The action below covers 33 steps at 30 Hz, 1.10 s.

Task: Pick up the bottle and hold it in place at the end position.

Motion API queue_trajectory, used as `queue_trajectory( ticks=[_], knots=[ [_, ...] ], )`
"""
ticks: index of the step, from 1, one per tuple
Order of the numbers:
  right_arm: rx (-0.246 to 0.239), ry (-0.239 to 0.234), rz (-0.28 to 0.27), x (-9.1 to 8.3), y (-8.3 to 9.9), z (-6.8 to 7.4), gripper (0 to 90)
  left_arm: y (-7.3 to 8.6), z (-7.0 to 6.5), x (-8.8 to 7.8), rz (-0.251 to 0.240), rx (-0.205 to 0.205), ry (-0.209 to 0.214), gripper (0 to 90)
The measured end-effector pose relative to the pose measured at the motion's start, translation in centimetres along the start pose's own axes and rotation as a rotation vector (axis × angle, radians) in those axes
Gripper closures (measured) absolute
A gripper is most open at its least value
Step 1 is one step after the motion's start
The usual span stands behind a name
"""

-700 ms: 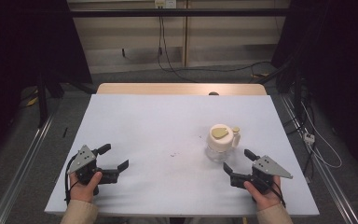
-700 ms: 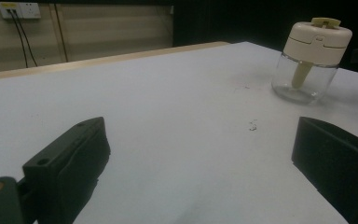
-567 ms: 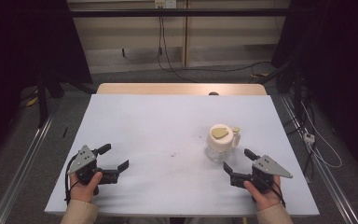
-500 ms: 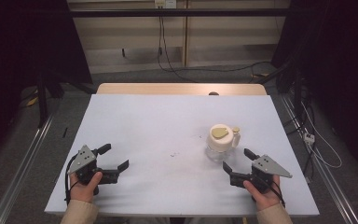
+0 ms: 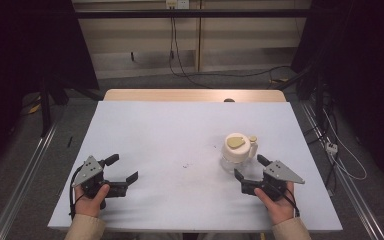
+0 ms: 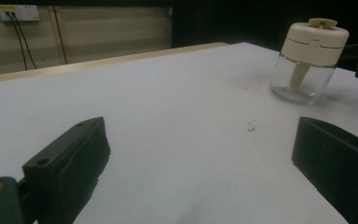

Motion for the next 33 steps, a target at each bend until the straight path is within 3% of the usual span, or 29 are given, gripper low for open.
queue_trajectory(
  ticks=[16, 24, 33],
  knots=[
    [0.011, 0.023, -0.009, 1.4, -0.9, 0.7, 4.9, 0.1, -0.2, 0.2, 0.016, 0.0, 0.007, 3.4],
    [0.041, 0.037, -0.002, 1.8, -0.9, 0.6, 5.6, 0.2, -0.3, 0.4, 0.029, 0.015, 0.012, 3.4],
    [0.072, 0.047, 0.004, 2.5, -0.9, 0.7, 5.8, 0.3, -0.2, 0.3, 0.029, 0.006, 0.005, 3.4]
  ],
)
Point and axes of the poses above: each handheld gripper's, and its own axes: x roughly forward along the jaws, y roughly out of its underside, z roughly to its left, the point moved 2 cm from there along x, roughly forward along the jaws, and after that the axes turned 4 degrees about z, right-handed, at the moved point
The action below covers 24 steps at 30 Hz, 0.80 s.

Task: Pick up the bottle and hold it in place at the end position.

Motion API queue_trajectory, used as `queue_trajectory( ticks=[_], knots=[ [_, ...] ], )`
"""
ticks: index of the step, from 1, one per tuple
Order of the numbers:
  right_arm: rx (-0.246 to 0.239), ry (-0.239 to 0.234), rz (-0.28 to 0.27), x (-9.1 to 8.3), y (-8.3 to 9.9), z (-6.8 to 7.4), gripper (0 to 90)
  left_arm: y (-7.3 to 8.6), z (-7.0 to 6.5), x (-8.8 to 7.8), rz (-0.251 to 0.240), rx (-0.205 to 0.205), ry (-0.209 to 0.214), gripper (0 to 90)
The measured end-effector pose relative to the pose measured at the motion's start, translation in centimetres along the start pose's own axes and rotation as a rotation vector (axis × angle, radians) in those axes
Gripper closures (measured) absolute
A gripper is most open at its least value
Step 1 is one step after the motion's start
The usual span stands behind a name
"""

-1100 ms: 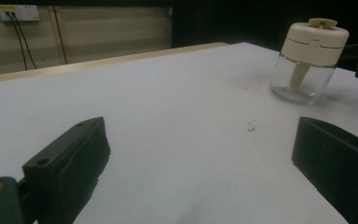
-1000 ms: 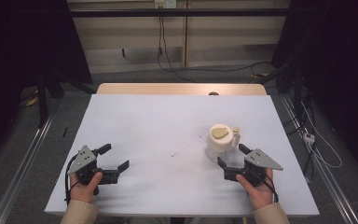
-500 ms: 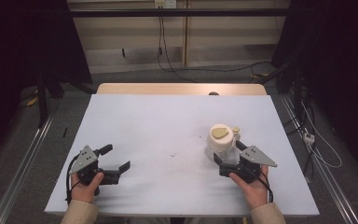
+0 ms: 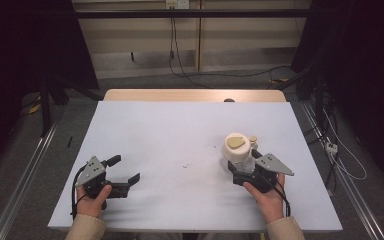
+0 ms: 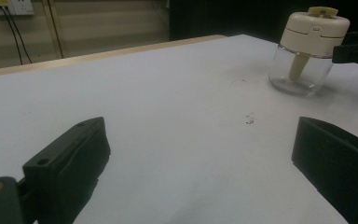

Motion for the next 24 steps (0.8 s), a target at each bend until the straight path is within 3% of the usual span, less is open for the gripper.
queue_trajectory(
  ticks=[24],
  knots=[
    [0.056, 0.074, 0.004, 3.1, -0.7, 0.6, 4.5, -0.1, -0.1, 0.0, -0.005, 0.004, 0.0, 3.7]
  ],
)
Point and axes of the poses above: each handheld gripper's, and its own axes: x roughly forward along the jaws, y roughly out of its underside, z roughly to its left, the point moved 2 cm from there along x, roughly forward along the jaws, and after that the axes turned 4 degrees about z, right-handed, at the moved point
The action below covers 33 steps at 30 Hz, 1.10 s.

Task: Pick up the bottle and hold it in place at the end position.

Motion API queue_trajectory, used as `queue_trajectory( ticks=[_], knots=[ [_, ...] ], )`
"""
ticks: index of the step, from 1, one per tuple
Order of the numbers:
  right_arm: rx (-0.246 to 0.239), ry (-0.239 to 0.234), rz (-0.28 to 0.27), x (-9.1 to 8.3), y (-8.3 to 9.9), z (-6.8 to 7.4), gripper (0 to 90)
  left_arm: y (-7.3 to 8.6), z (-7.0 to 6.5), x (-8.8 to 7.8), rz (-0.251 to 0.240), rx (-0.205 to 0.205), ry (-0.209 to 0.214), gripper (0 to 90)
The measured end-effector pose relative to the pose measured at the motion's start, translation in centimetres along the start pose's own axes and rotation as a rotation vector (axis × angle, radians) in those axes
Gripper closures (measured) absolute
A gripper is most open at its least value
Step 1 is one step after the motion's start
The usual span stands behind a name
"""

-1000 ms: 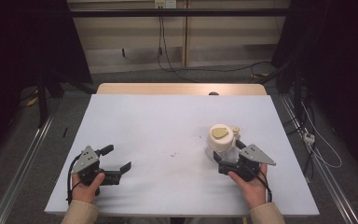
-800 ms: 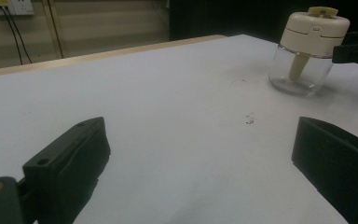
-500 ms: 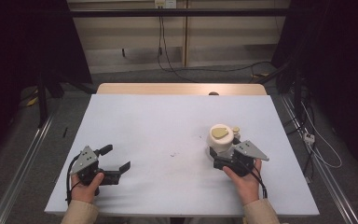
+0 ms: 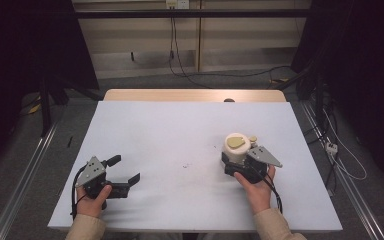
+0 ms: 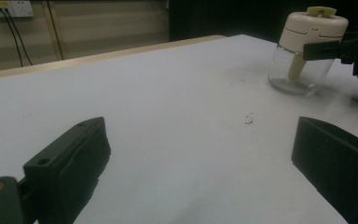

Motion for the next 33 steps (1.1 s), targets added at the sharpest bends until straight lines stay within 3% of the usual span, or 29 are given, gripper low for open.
queue_trajectory(
  ticks=[20, 33],
  knots=[
    [0.026, 0.027, -0.019, 0.94, -0.31, 0.26, 6.3, 0.03, 0.04, 0.12, 0.008, 0.009, 0.001, 3.7],
    [0.028, 0.008, -0.047, 0.71, -0.66, 0.05, 6.8, 0.04, 0.02, 0.15, 0.006, 0.007, 0.002, 3.7]
  ],
)
Point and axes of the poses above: each handheld gripper's, and its own axes: x roughly forward along the jaws, y roughly out of its underside, z roughly to its left, the point moved 2 cm from there along x, roughly forward along the jaws, and after that the axes turned 4 degrees about z, right-handed, at the moved point
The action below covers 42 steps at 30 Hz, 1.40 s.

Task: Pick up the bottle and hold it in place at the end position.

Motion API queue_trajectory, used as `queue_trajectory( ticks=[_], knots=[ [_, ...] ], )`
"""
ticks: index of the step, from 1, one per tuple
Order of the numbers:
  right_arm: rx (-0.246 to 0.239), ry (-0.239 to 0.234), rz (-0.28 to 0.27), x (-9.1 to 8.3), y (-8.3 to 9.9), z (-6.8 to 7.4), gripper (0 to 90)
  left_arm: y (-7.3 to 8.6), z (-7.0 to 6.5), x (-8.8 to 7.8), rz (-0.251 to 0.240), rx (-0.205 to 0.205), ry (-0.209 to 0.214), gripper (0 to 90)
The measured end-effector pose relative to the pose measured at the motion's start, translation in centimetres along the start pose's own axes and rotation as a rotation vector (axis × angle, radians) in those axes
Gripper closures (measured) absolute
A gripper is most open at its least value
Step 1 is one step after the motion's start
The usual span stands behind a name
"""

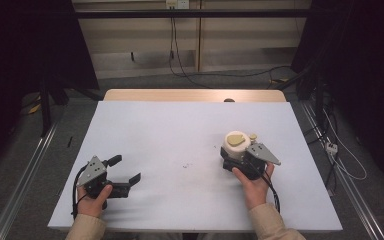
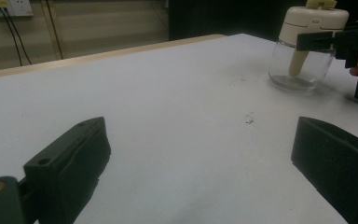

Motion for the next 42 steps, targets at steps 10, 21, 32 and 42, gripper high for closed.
queue_trajectory(
  ticks=[10, 21, 32, 42],
  knots=[
    [-0.046, -0.042, -0.01, 0.1, -0.8, 0.5, 6.9, 0.0, 0.0, 0.0, -0.002, -0.004, 0.0, 3.7],
    [-0.066, -0.095, -0.001, 1.6, -1.4, 1.8, 7.0, -0.1, 0.1, 0.0, -0.012, -0.01, 0.004, 3.7],
    [-0.086, -0.125, 0.014, 2.9, -1.7, 3.0, 7.0, -0.1, 0.2, -0.2, -0.014, -0.005, 0.01, 3.7],
    [-0.076, -0.137, 0.006, 3.2, -2.1, 3.1, 7.0, -0.1, 0.1, -0.2, -0.017, -0.008, 0.01, 3.7]
  ],
)
Point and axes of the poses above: each handheld gripper's, and its own axes: x roughly forward along the jaws, y roughly out of its underside, z roughly to its left, the point moved 2 cm from there along x, roughly forward along the jaws, and after that the axes turned 4 degrees about z, right-handed, at the moved point
